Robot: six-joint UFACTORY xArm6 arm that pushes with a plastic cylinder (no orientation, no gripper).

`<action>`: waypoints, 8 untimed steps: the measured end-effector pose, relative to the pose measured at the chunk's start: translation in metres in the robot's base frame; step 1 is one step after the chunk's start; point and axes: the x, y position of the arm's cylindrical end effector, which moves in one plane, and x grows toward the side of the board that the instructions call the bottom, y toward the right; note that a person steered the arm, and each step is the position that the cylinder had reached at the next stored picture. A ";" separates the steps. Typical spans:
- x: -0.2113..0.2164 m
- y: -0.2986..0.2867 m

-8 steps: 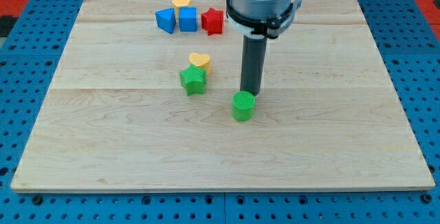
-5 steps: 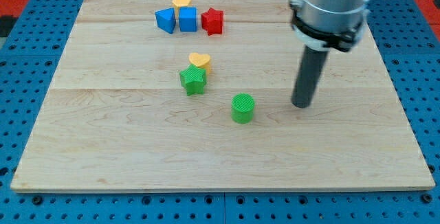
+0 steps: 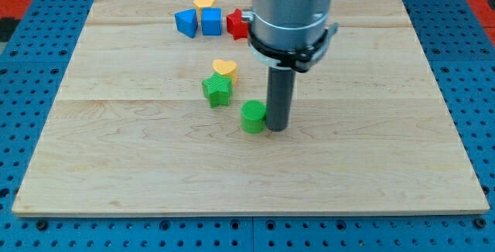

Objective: Slide the green circle to the green star

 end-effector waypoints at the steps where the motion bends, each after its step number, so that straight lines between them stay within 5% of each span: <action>1: -0.005 -0.016; 7: -0.015 -0.031; 8: 0.012 -0.009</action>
